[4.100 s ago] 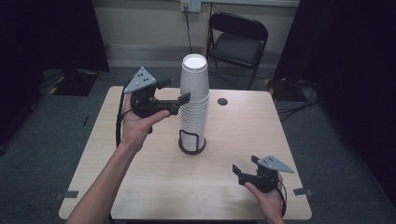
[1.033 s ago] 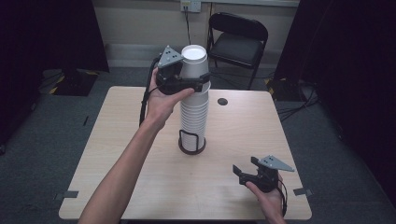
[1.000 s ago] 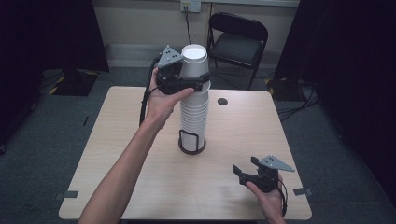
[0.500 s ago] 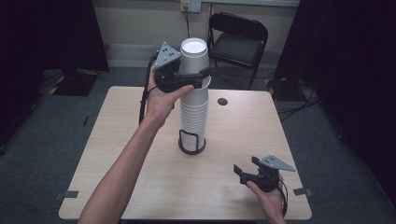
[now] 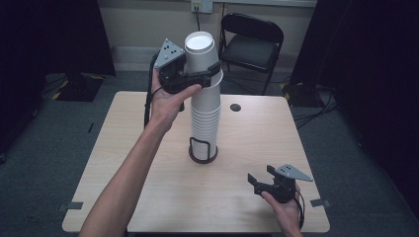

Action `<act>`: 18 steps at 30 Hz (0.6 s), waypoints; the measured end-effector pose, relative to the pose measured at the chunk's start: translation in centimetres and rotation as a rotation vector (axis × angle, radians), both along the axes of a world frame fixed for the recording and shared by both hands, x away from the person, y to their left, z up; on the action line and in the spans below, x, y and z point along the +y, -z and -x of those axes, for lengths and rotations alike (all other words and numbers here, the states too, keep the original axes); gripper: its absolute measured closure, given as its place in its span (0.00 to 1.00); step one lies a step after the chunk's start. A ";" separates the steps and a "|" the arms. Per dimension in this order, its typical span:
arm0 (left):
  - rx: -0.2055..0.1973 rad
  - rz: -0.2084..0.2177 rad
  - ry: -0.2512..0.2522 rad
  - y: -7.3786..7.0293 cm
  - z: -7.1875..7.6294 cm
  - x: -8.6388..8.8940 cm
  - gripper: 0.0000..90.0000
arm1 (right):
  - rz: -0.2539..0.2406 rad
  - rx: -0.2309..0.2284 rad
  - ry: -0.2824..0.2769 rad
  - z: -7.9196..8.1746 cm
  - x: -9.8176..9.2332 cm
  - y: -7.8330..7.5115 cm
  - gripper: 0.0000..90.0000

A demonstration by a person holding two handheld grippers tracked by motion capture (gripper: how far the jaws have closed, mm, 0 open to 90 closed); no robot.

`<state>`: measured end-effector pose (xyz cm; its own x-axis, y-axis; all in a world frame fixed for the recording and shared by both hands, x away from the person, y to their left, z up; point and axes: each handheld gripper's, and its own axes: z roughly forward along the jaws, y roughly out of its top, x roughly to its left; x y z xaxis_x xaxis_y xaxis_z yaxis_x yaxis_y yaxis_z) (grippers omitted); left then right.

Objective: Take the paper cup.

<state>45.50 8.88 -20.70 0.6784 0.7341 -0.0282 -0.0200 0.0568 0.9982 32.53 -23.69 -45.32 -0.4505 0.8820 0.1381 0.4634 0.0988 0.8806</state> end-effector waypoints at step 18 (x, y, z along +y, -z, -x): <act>-0.062 0.029 0.019 -1.0 1.3 0.4 0.18 | 0.005 0.004 -0.010 0.0 0.2 0.1 0.17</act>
<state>44.22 9.32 -19.66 0.6933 0.7206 -0.0068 -0.0801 0.0865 0.9930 32.58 -23.51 -45.41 -0.4590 0.8780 0.1357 0.4655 0.1075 0.8785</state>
